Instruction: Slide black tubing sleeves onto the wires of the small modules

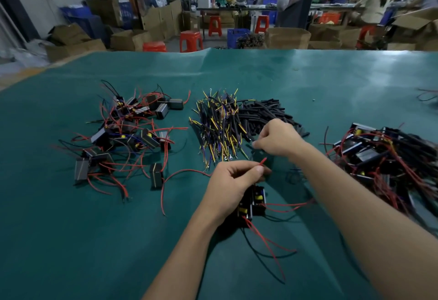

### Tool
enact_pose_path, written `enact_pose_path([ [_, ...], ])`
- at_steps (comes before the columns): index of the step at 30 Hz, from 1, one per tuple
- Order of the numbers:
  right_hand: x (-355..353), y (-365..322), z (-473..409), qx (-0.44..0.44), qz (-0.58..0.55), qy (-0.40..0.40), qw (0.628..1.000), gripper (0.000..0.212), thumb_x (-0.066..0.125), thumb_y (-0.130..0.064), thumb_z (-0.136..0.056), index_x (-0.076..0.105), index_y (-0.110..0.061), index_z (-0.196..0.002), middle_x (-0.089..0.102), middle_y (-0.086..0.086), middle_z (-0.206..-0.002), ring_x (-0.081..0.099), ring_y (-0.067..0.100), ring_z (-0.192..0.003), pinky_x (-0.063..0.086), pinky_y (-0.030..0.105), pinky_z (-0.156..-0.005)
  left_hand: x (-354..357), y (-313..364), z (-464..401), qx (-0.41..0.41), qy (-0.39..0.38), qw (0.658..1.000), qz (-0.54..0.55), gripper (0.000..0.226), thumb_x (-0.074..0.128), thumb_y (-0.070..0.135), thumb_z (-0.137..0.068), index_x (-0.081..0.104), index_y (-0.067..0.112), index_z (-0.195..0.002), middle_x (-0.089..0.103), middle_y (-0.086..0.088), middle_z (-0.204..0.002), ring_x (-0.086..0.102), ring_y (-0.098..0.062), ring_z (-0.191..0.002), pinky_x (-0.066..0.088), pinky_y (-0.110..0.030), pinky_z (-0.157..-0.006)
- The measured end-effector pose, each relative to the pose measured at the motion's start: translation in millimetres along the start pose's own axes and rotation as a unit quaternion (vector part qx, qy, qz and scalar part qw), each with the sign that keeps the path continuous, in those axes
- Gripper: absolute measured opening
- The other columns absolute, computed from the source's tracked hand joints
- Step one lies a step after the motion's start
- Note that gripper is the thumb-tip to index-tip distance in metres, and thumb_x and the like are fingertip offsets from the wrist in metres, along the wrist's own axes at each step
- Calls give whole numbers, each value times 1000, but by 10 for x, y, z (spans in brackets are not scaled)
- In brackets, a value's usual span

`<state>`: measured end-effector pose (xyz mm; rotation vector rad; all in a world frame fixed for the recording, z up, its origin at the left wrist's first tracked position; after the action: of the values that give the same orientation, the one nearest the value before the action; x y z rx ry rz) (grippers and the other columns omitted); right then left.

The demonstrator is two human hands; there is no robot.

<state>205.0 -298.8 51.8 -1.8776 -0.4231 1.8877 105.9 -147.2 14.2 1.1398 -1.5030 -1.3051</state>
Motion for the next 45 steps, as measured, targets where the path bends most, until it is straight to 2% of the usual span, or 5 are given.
enact_pose_path([
  [4, -250, 212, 359, -30, -262, 56, 963, 17, 81, -19, -86, 68, -11, -78, 61, 3, -65, 52, 16, -60, 44, 29, -56, -9, 0, -4, 14, 1, 1000, -2, 16, 69, 9, -94, 82, 17, -89, 78, 1, -82, 68, -5, -78, 52, -18, -76],
  [9, -196, 369, 885, -44, -557, 1, 829, 20, 75, -4, -85, 70, -3, -104, 66, 2, -72, 59, 14, -59, 50, 22, -54, 26, -10, -17, 15, 5, 1000, -15, 10, 73, 24, -88, 82, 21, -86, 77, -2, -81, 68, -7, -77, 53, -23, -76],
  [21, 35, 364, 1102, -22, -678, -8, 735, 20, 77, -15, -73, 73, -10, -92, 74, 14, -90, 73, 22, -80, 59, 26, -69, 18, -70, -22, 9, 6, 999, -34, 13, 74, 28, -83, 82, 19, -87, 78, -7, -84, 70, -13, -79, 56, -30, -79],
  [34, 57, 322, 1139, -92, -546, 27, 833, 12, 79, -2, -83, 77, -13, -85, 77, 7, -80, 72, 14, -74, 56, 21, -65, 41, -43, 3, 7, 2, 999, -45, 10, 71, 10, -92, 81, 11, -92, 78, -5, -82, 69, -9, -76, 55, -22, -76],
  [45, 38, 330, 1137, -112, -510, 60, 851, 11, 82, -7, -82, 80, -17, -85, 78, 6, -80, 69, 10, -72, 52, 19, -61, -195, 54, 63, 38, 10, 991, -126, 20, 86, 13, -72, 81, 23, -89, 54, -2, -99, 55, -13, -76, 48, -23, -67],
])
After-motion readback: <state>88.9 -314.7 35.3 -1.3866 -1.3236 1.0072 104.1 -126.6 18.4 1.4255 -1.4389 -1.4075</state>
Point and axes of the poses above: each hand's wrist, its own z-axis away from the middle knuckle, its own x-axis out of the palm, y = z × x, the point moved 4 cm from there along -z, towards the middle knuckle
